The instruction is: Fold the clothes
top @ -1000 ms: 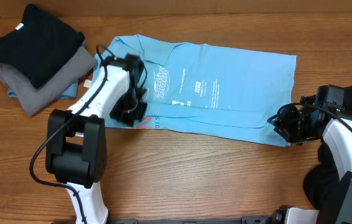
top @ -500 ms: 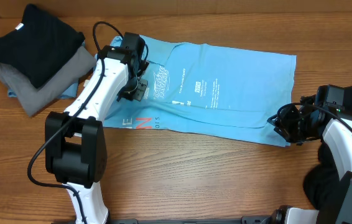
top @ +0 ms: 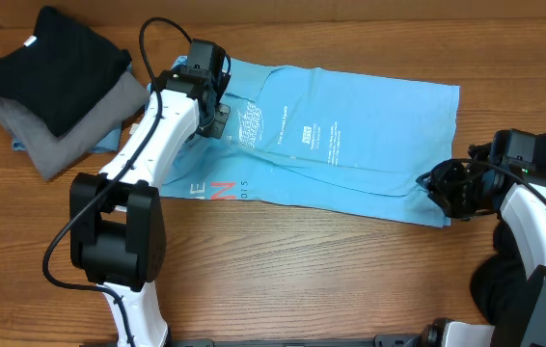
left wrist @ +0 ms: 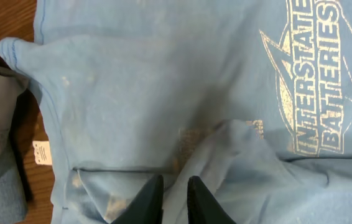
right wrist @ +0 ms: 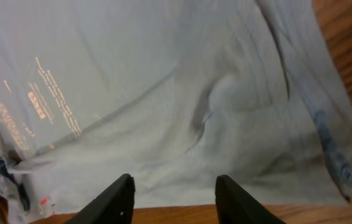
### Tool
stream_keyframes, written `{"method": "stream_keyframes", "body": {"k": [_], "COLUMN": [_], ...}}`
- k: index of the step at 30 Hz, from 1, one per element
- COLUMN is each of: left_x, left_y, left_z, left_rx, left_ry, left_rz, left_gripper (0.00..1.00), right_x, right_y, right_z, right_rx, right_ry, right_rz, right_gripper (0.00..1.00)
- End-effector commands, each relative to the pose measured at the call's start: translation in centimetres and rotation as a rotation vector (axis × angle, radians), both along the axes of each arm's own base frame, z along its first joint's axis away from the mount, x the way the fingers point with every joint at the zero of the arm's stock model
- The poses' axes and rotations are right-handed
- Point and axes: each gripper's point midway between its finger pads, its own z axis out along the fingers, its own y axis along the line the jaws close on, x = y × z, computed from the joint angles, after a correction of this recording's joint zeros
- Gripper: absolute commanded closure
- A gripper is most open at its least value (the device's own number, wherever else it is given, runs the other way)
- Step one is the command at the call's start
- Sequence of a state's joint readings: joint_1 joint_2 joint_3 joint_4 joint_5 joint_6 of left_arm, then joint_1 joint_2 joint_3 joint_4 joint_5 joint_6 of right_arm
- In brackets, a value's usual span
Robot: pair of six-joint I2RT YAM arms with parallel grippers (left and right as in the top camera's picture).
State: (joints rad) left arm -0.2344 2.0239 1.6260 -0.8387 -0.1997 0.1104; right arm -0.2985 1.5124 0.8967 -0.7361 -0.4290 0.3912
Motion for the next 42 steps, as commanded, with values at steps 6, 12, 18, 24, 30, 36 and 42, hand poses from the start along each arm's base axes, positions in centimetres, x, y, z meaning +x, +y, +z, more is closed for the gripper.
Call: {"method": "stream_keyframes", "body": {"k": [6,12,18,24,30,36,42], "left_x": [0.4,-1.3,-3.5,-4.9,-5.8,-6.0,-5.8], "left_y": [-0.2,-0.5,-0.6,-0.2,0.0,0.0,0.0], "left_z": [0.2,-0.5,-1.4,-2.5,-3.7,-3.9,-3.9], "left_rx": [0.003,-0.031,-0.044,-0.032,-0.027,-0.026,-0.028], "left_ry": [-0.010,0.063,0.156,0.205,0.236,0.240,0.232], "left_rz": [0.006,0.024,0.034,0.037,0.043,0.043,0.042], "left_gripper": [0.80,0.73,0.65,0.64,0.63,0.62,0.61], "right_x": [1.1,0.1,0.6,0.9,1.0,1.5,2.7], "right_y": [-2.3,-3.5,-3.6,-2.8,-3.0,-3.5,-3.6], "right_z": [-0.1,-2.1,-4.5,-6.2,-6.3,-5.2,-3.1], "right_rx": [-0.138,-0.184,-0.173,-0.119,-0.120,-0.112,-0.119], "right_ry": [-0.018,0.061,0.092,0.115,0.113,0.105,0.068], "right_rz": [-0.035,-0.106,-0.102,-0.085,-0.089,-0.094,-0.044], "right_gripper": [0.60,0.59,0.59,0.67,0.89,0.96,0.96]}}
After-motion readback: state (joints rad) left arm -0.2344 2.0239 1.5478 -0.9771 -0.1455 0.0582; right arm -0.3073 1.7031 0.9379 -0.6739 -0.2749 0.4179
